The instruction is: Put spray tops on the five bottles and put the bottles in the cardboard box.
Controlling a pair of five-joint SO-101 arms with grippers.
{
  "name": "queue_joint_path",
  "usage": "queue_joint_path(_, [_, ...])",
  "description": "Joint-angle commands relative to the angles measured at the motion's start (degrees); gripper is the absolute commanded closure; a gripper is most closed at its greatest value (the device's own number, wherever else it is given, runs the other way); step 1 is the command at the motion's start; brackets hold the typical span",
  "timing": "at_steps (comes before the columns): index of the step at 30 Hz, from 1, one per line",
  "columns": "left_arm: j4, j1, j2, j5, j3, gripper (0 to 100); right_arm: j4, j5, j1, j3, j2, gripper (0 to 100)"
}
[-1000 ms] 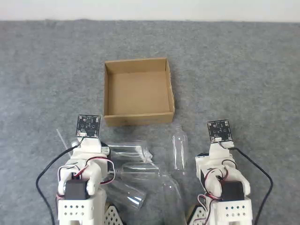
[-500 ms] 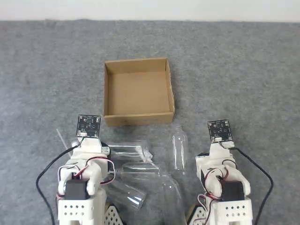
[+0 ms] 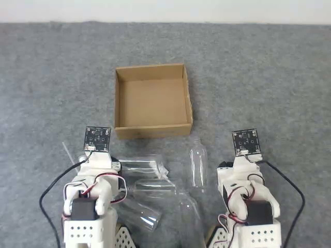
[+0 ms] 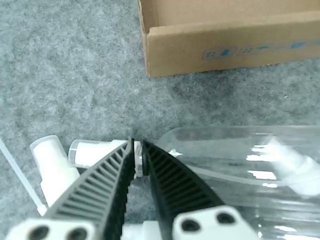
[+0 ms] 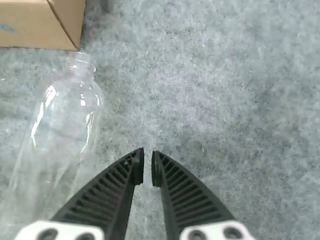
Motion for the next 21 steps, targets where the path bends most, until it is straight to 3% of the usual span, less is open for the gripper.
queue_joint_path(1, [0.5, -2.4, -1.6, -0.1, -7.5, 98, 0.4, 1.0, 0.2, -4.9, -0.4, 99.1])
queue_joint_path(9, [-1.3, -5.7, -1.6, -8.2, -15.2, 98, -2.2, 10.4, 0.0, -7.6, -0.4, 99.1])
queue_joint_path(14, [-5.3, -9.5, -1.6, -7.1, -14.7, 98, -4.4, 11.2, -0.3, -7.3, -0.4, 98.9])
queue_joint_path(18, [-11.5, -13.3, -1.6, -7.2, -9.8, 98, -4.9, 18.4, -0.4, -7.5, -0.4, 98.9])
queue_joint_path(21, [-9.2, -13.3, -1.6, -8.6, -10.6, 98, -8.0, 18.8, -0.3, -7.7, -0.4, 98.9])
